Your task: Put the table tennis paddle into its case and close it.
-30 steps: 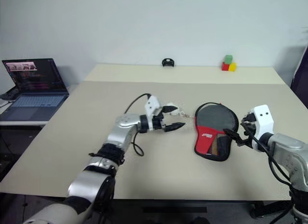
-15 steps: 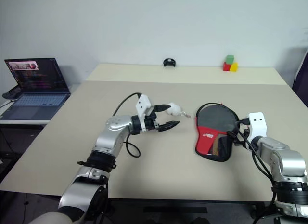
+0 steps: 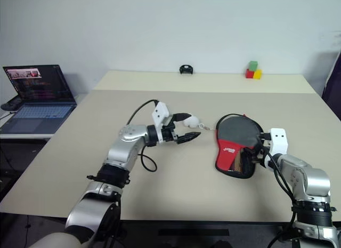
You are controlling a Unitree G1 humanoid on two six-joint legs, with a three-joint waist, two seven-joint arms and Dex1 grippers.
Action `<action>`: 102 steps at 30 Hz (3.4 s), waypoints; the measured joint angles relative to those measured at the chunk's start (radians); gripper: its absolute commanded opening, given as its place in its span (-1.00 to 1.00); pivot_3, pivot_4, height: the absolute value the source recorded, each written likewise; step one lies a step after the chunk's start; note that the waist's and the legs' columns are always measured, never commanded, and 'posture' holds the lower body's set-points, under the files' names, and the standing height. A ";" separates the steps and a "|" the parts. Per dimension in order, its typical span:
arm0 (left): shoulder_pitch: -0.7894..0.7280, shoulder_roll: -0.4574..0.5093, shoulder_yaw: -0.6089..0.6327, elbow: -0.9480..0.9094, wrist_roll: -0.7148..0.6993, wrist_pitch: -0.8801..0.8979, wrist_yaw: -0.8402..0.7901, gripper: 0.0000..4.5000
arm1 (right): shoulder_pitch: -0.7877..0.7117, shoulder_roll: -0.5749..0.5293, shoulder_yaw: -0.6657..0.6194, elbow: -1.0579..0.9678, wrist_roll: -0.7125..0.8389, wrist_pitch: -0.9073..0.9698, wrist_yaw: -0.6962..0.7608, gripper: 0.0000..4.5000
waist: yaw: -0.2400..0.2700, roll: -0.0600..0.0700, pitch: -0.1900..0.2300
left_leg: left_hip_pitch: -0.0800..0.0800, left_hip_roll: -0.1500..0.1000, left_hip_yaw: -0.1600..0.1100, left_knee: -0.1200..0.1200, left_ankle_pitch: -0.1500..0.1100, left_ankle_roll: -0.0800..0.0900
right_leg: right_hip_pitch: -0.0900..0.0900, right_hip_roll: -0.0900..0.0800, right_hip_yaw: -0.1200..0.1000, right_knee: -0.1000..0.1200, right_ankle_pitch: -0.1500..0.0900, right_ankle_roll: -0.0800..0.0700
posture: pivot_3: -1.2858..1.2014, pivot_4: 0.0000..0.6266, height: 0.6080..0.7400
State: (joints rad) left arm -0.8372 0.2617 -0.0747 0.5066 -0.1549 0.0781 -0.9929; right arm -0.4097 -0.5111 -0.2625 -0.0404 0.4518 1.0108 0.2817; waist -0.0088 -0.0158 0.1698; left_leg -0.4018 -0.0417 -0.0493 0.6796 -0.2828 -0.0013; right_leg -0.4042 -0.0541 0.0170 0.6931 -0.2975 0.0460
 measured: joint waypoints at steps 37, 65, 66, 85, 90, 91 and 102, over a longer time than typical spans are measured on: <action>0.339 0.338 0.001 -0.386 -0.161 0.268 -0.242 1.00 | -0.029 0.185 0.141 -0.118 0.021 0.082 0.023 -0.99 | -0.046 0.001 -0.001 | 0.002 0.002 -0.001 0.000 0.000 0.000 | 0.000 0.000 0.003 0.004 0.000 0.000 | 0.03 -0.52 1.00; 0.503 0.425 -0.018 -0.651 -0.268 0.401 -0.256 1.00 | 0.174 0.412 0.008 -0.634 0.100 0.590 -0.130 -0.99 | -0.027 0.001 -0.001 | 0.002 0.001 -0.003 -0.002 0.000 0.000 | 0.000 0.000 0.002 0.002 -0.001 -0.001 | 0.03 -0.52 1.00; 0.506 0.428 -0.019 -0.656 -0.269 0.401 -0.259 1.00 | 0.184 0.412 0.008 -0.640 0.103 0.590 -0.128 -0.99 | -0.027 0.001 -0.001 | 0.002 0.001 -0.003 -0.002 0.000 0.000 | 0.000 0.000 0.002 0.002 -0.001 -0.001 | 0.03 -0.52 1.00; 0.526 0.450 -0.039 -0.663 -0.274 0.388 -0.272 1.00 | 0.272 0.350 -0.014 -0.701 0.198 0.590 -0.113 -0.99 | -0.023 0.001 -0.001 | 0.002 0.001 -0.004 -0.002 0.000 0.000 | 0.001 0.000 0.001 0.001 -0.001 -0.001 | 0.03 -0.52 1.00; 0.526 0.451 -0.039 -0.663 -0.274 0.375 -0.277 1.00 | 0.264 0.349 -0.017 -0.699 0.196 0.594 -0.120 -0.87 | -0.023 0.001 -0.001 | 0.002 0.001 -0.004 -0.002 0.000 0.000 | 0.001 0.000 0.001 0.001 -0.001 -0.001 | 0.03 -0.52 1.00; 0.526 0.451 -0.039 -0.663 -0.273 0.374 -0.277 1.00 | 0.263 0.349 -0.020 -0.699 0.195 0.595 -0.124 -0.74 | -0.023 0.001 -0.001 | 0.002 0.001 -0.004 -0.002 0.000 0.000 | 0.001 0.000 0.001 0.001 -0.001 -0.001 | 0.03 -0.52 1.00; 0.526 0.441 -0.047 -0.651 -0.266 0.352 -0.274 1.00 | 0.229 0.321 -0.073 -0.681 0.173 0.595 -0.120 -0.12 | -0.023 0.001 -0.001 | 0.002 0.001 -0.004 -0.002 0.000 0.000 | 0.001 0.000 0.001 0.001 -0.001 -0.001 | 0.03 -0.52 1.00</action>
State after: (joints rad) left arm -0.3111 0.7025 -0.1213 -0.1446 -0.4208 0.4304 -1.2667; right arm -0.1805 -0.1901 -0.3353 -0.7216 0.6251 1.6058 0.1614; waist -0.0318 -0.0152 0.1689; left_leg -0.3999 -0.0407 -0.0531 0.6775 -0.2829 -0.0014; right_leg -0.4032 -0.0543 0.0176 0.6940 -0.2982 0.0447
